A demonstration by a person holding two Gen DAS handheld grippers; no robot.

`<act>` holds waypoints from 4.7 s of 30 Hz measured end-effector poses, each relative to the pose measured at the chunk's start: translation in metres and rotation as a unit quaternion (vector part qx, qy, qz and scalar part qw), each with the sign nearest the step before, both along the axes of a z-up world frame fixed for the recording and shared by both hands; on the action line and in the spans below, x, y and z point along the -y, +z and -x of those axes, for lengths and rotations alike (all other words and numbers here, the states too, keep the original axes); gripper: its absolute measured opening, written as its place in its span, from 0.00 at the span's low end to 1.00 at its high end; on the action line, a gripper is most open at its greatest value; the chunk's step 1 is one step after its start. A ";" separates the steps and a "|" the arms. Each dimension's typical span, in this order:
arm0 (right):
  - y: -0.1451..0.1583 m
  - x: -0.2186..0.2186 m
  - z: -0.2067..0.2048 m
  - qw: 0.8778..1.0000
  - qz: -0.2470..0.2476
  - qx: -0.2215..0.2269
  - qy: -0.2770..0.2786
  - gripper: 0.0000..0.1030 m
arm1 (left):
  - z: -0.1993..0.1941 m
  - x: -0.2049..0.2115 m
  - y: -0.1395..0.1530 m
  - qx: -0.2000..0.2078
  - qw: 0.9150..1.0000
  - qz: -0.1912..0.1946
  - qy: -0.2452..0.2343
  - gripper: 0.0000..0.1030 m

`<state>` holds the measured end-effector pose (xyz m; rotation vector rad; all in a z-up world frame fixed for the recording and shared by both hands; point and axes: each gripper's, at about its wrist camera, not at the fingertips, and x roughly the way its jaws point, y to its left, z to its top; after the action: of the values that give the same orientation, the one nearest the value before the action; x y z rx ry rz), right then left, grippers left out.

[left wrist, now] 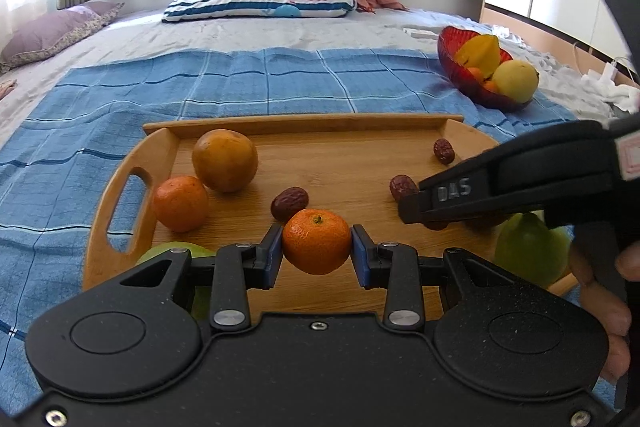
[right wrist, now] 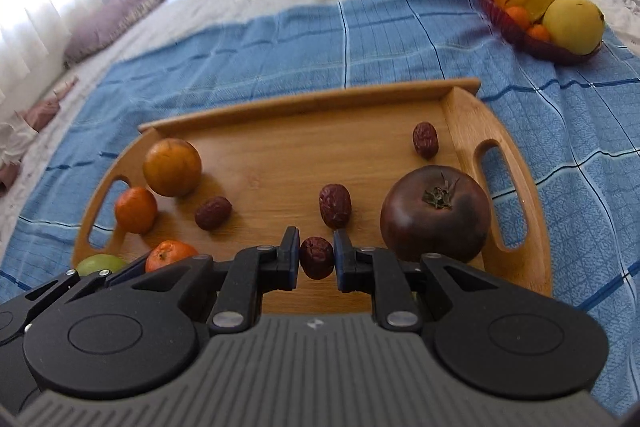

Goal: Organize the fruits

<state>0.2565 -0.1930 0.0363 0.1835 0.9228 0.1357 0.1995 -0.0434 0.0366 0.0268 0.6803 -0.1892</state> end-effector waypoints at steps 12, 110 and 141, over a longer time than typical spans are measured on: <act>-0.005 -0.002 -0.011 0.999 0.014 -0.027 -0.011 0.24 | -0.007 0.018 -0.006 -0.015 0.999 -0.020 -0.022 0.33; 0.039 0.024 0.072 0.993 0.014 0.119 0.015 0.74 | 0.036 -0.010 0.022 0.039 0.999 -0.012 0.007 0.91; 0.018 0.020 0.133 0.979 0.045 0.197 -0.002 0.89 | 0.078 -0.032 0.010 0.026 0.999 0.001 0.025 0.97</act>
<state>0.1235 -0.2134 0.0541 0.0689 0.5321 0.1208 0.1214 -0.0114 0.0463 0.0122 0.6278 -0.1404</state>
